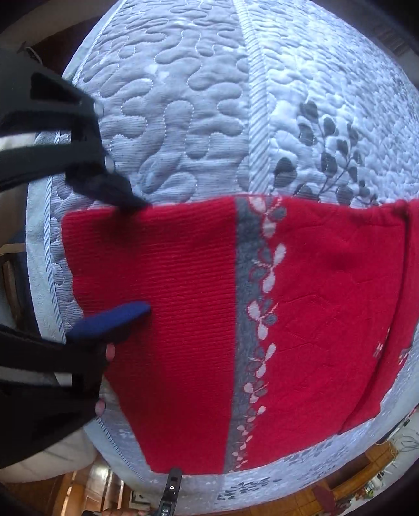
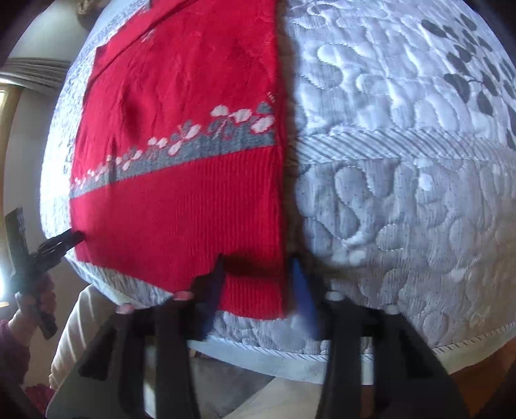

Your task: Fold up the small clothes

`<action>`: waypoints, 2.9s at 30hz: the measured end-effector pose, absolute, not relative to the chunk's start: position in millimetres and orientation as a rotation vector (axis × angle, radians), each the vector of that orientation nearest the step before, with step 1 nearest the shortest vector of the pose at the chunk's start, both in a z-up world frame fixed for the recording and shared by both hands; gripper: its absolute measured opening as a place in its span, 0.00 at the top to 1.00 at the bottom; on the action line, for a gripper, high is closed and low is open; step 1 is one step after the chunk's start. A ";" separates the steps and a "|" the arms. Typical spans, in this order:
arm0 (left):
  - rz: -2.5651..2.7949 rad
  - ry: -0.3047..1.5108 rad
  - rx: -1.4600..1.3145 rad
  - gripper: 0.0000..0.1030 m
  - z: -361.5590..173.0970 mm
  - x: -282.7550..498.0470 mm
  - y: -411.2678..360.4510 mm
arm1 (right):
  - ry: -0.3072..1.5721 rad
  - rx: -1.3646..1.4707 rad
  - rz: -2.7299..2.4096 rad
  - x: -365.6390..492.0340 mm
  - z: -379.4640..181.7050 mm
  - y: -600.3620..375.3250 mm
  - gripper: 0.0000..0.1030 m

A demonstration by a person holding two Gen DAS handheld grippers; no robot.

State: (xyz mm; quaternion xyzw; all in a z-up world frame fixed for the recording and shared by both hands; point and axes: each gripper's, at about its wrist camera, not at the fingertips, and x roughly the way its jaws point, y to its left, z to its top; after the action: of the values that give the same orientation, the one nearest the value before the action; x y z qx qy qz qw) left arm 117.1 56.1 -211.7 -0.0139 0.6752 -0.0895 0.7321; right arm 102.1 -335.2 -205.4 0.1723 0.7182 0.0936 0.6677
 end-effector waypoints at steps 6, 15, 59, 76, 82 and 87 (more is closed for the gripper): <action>-0.253 1.511 -0.210 0.93 -199.8 125.1 65.9 | 1.570 0.532 0.305 111.6 -188.1 -347.3 0.95; -0.302 1.269 -0.202 0.93 -123.3 225.4 65.6 | 1.370 0.597 0.346 190.0 -131.8 -366.3 0.96; -0.263 1.181 0.089 0.45 -180.0 398.9 33.4 | 1.476 0.251 0.263 400.9 -209.2 -361.3 0.60; -0.369 1.264 0.238 0.56 -209.6 390.8 -6.5 | 1.465 0.244 0.298 400.0 -211.4 -352.3 0.63; -0.363 1.270 0.083 0.93 -201.0 392.8 9.9 | 1.423 0.282 0.368 391.1 -194.1 -352.6 0.94; -0.400 1.170 -0.006 0.93 -158.5 386.7 23.1 | 1.320 0.290 0.393 377.7 -149.9 -363.3 0.95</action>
State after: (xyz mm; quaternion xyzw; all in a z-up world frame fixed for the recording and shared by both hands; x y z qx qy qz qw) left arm 386.7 23.1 -158.5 -0.0030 0.5485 -0.1877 0.8148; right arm 377.7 -363.3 -149.9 0.1332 0.6070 0.1808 0.7623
